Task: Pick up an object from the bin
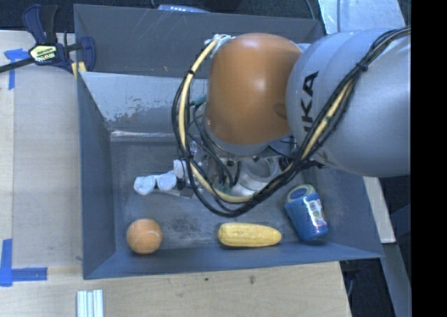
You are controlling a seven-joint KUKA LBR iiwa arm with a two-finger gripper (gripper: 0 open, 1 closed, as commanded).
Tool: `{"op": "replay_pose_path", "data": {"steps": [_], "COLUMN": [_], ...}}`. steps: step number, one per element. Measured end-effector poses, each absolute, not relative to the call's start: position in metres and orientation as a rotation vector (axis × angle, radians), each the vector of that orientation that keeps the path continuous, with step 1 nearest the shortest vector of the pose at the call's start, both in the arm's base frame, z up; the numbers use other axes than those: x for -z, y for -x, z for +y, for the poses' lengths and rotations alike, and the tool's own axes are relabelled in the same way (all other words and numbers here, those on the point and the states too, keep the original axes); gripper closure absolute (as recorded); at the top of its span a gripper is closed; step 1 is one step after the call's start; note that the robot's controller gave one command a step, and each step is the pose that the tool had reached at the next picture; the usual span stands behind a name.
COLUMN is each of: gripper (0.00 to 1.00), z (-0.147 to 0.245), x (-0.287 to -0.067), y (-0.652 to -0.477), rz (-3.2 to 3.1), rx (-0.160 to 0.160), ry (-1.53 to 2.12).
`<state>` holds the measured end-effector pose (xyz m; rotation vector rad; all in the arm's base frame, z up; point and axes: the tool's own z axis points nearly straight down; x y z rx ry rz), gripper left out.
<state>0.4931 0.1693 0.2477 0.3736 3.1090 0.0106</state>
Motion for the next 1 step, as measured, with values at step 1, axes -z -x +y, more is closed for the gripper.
{"op": "replay_pose_path", "data": {"steps": [1], "gripper": [1.0], "z": [0.1346], "x": [-0.2212], "y": [-0.5193], "rz": [3.104], "rx": [-0.011], "ry": [-0.417]}}
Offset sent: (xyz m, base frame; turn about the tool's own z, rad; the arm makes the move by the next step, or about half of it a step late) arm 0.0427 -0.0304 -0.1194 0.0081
